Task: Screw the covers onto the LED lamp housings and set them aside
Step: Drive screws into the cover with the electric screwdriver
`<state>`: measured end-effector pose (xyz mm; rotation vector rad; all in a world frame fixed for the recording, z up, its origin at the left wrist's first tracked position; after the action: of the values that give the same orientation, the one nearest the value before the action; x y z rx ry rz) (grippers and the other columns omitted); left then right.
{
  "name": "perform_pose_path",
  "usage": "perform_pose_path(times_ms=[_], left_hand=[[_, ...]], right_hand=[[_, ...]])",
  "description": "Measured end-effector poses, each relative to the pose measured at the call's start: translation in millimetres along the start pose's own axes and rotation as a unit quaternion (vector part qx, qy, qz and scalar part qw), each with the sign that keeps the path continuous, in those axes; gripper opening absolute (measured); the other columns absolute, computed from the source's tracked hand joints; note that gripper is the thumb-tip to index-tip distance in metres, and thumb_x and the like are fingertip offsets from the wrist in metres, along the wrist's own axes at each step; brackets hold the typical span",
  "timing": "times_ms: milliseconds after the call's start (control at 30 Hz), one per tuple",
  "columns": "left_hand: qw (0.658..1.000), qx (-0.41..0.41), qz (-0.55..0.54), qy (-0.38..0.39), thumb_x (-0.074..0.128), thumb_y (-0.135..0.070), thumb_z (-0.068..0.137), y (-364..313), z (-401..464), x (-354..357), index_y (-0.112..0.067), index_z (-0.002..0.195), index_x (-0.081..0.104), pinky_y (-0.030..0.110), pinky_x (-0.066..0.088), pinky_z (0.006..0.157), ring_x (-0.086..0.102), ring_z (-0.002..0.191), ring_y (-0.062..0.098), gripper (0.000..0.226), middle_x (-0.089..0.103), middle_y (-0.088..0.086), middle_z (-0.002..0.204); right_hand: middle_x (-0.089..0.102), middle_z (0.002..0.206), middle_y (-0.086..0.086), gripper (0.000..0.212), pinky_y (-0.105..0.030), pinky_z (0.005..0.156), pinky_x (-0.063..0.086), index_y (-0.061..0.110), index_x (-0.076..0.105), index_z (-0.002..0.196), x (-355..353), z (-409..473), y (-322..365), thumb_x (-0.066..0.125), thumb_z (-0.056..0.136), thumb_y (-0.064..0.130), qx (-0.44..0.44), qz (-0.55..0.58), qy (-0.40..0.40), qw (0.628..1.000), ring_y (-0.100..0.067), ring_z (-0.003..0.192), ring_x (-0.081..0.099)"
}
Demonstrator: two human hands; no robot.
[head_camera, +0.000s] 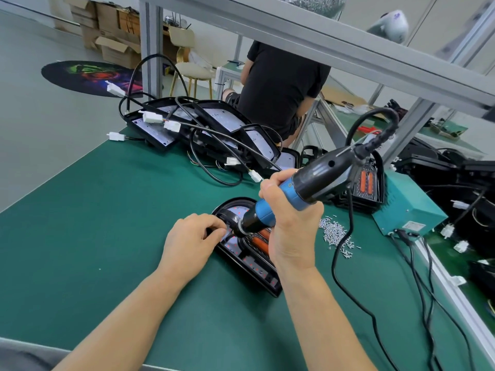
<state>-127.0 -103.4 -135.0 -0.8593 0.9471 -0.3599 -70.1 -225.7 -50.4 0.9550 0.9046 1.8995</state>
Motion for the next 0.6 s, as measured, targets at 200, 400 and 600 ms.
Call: perform_pose_path(times_ms=[200,400,600], left_hand=[[1.0,-0.005,0.005,0.003,0.065,-0.016,0.086,1,-1,-1,-0.027,0.08,0.069,0.028,0.031,0.069,0.045,0.065,0.004,0.014,0.051,-0.043,0.071],[0.999,0.009,-0.033,-0.035,0.066,-0.012,0.086,-7,-2,-6,-0.026,0.076,0.067,0.031,0.037,0.072,0.048,0.07,0.009,0.017,0.059,-0.018,0.069],[0.994,0.066,-0.078,-0.025,0.067,-0.013,0.086,-50,3,1,-0.026,0.075,0.066,0.032,0.042,0.074,0.05,0.074,0.01,0.017,0.062,-0.016,0.074]], right_hand=[[0.057,0.07,0.003,0.028,-0.025,0.077,0.049,0.019,0.059,0.098,-7,-5,5,0.067,0.075,0.004,0.016,0.033,-0.057,0.998,-0.015,0.07,0.051],[0.055,0.069,0.0,0.033,-0.024,0.069,0.046,0.022,0.057,0.103,-39,-13,28,0.065,0.074,0.006,-0.036,0.066,-0.17,0.983,-0.015,0.069,0.053],[0.057,0.066,0.011,0.028,-0.024,0.068,0.047,0.02,0.054,0.1,-90,-20,61,0.059,0.076,0.006,-0.136,0.072,-0.298,0.942,-0.012,0.064,0.053]])
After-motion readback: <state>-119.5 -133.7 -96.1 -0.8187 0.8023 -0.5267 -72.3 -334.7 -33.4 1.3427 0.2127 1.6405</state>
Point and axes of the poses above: each hand's wrist, its own z-axis towards the middle knuckle, its own x-axis out of the palm, y = z × x, the point moved 1 cm from there along z, towards the middle knuckle
